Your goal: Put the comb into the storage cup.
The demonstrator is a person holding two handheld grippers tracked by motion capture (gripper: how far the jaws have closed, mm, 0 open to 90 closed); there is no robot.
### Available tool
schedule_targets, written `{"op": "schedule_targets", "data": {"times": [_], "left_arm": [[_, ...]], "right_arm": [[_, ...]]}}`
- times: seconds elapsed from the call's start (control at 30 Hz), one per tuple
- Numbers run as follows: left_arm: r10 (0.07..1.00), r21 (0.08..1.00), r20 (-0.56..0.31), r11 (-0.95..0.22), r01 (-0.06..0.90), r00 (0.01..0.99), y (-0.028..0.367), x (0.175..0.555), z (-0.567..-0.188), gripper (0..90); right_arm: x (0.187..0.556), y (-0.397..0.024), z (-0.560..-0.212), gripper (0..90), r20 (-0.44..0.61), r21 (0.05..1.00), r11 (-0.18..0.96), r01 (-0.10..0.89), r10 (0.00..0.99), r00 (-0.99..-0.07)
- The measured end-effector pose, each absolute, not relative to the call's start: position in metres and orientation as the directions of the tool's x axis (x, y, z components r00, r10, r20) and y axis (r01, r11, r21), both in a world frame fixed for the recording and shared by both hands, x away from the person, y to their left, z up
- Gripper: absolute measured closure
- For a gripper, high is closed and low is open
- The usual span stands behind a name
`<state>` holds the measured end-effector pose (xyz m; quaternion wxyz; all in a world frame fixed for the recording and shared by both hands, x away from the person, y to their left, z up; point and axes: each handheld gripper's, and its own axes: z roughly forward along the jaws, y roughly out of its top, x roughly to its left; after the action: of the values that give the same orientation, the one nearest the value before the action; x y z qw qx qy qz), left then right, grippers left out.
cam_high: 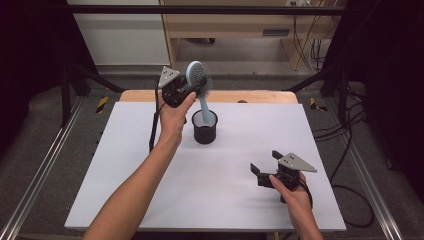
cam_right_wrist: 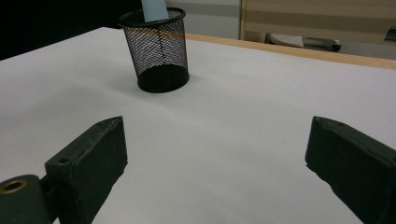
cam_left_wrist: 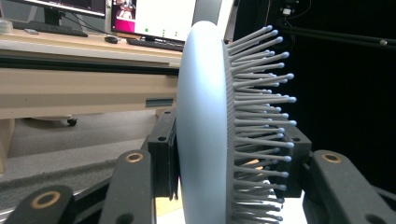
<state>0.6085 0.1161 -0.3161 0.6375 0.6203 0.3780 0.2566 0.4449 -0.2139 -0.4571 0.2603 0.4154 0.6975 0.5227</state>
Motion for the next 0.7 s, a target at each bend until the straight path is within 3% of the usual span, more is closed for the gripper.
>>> {"op": "schedule_targets", "data": {"times": [0.23, 0.7], "left_arm": [[0.803, 0.990, -0.117, 0.044, 0.137, 0.585, 0.112, 0.609, -0.324, 52.3], [0.802, 0.988, -0.124, 0.045, 0.149, 0.584, 0.107, 0.610, -0.335, 52.2]], "right_arm": [[0.445, -0.214, -0.458, 5.7, 0.069, 0.945, 0.112, 0.307, 0.849, -0.523], [0.445, -0.213, -0.458, 5.7, 0.064, 0.945, 0.119, 0.305, 0.847, -0.528]]}}
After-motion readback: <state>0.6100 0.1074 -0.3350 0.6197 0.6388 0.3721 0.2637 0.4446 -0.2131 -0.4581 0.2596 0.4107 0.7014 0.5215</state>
